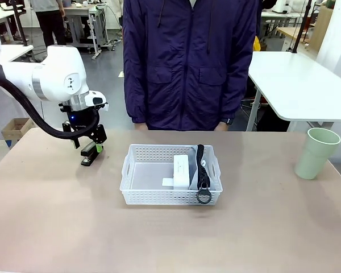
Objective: Efficiently arrange items inside the basket to fit them all.
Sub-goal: Pick up the Stapler and place it inside the Organizing basket.
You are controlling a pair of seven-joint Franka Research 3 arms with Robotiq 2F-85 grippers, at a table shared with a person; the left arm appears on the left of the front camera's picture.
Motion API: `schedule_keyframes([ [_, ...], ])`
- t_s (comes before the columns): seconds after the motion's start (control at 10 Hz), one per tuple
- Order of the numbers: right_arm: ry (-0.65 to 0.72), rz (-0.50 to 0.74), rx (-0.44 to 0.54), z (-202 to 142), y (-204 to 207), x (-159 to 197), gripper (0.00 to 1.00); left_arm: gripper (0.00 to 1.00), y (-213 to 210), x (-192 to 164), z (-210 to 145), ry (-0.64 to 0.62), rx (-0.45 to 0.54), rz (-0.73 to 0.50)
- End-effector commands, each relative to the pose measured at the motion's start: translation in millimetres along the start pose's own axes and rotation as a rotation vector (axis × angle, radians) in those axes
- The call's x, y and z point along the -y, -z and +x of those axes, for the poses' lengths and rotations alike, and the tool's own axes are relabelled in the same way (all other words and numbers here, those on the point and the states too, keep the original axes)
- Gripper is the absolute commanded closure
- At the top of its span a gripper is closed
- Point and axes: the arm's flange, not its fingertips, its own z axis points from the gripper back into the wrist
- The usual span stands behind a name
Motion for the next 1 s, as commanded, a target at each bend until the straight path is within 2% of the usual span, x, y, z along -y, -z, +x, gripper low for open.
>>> schedule_keyframes([
  [0.0, -0.026, 0.016, 0.016, 1, 2, 0, 0.0, 0.0, 6, 5, 5, 0.07, 0.029, 0.066],
  [0.1, -0.026, 0.016, 0.016, 1, 2, 0, 0.0, 0.0, 8, 6, 4, 0.094, 0.036, 0.069],
  [0.7, -0.026, 0.016, 0.016, 1, 2, 0, 0.0, 0.0, 29, -2, 14, 0.05, -0.021, 0.005],
  [0.9, -0.026, 0.016, 0.016, 1, 2, 0, 0.0, 0.0, 30, -2, 14, 0.057, -0.004, 0.005],
])
